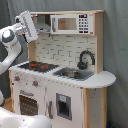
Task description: Play with the kitchen
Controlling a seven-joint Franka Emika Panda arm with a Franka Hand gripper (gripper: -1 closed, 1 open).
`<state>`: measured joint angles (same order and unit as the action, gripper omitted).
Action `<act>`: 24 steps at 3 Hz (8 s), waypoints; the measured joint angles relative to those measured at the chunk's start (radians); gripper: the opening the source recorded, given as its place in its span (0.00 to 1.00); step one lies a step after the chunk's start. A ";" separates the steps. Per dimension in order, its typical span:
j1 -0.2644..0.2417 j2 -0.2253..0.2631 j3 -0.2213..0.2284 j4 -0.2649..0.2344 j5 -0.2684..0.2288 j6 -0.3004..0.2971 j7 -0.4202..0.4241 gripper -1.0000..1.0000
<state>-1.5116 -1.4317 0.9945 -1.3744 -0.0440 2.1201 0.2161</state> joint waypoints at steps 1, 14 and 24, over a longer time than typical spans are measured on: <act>-0.001 0.000 0.000 0.000 0.002 -0.001 0.000 0.00; 0.404 0.044 -0.017 -0.484 -0.042 0.106 -0.201 1.00; 1.108 -0.063 0.289 -0.866 -0.228 0.301 -0.509 1.00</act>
<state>-0.4037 -1.4944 1.2833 -2.2405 -0.2723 2.4215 -0.2931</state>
